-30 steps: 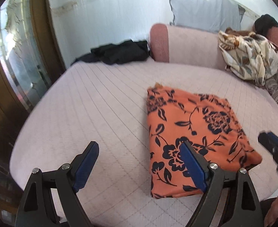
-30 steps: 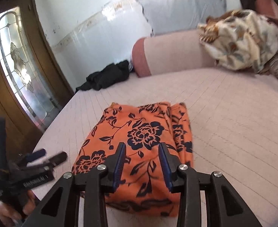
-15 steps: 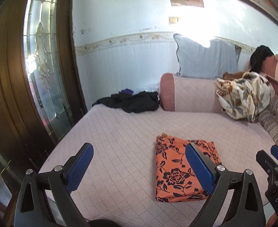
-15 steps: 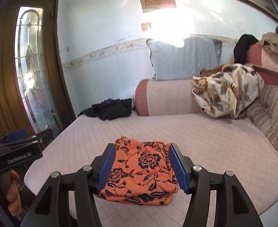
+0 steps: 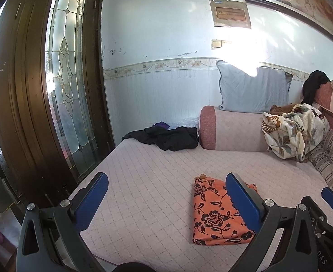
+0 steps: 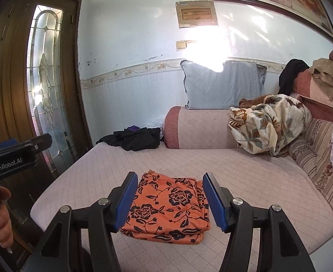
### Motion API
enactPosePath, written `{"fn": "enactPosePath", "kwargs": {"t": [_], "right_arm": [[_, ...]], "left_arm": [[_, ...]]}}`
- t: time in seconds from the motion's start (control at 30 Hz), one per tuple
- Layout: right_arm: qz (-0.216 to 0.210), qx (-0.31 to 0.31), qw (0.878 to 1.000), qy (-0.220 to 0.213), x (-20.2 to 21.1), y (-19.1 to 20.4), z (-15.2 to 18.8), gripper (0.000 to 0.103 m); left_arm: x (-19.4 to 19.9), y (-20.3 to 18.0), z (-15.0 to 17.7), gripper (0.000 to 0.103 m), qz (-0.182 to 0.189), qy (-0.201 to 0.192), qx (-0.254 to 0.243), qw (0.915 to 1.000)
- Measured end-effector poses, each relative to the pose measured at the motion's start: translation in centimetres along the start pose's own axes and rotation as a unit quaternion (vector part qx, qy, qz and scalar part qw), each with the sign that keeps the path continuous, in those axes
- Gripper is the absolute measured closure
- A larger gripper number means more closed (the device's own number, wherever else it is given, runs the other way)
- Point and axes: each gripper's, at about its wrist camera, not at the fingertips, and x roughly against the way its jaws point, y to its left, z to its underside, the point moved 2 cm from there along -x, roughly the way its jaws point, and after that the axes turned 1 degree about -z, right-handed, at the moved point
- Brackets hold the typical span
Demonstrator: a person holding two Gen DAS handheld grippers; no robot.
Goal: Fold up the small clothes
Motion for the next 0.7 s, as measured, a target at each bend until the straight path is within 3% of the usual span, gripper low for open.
{"fn": "enactPosePath", "kwargs": {"t": [0.3, 0.7], "right_arm": [[0.002, 0.007, 1.000, -0.002, 0.2, 0.8, 0.0, 0.036], [0.008, -0.003, 1.000, 0.006, -0.8, 0.5, 0.6, 0.036]], "left_arm": [[0.5, 0.5, -0.3, 0.000, -0.011, -0.012, 0.000, 0.9999], [-0.8, 0.0, 0.4, 0.000, -0.003, 0.006, -0.008, 0.9999]]}}
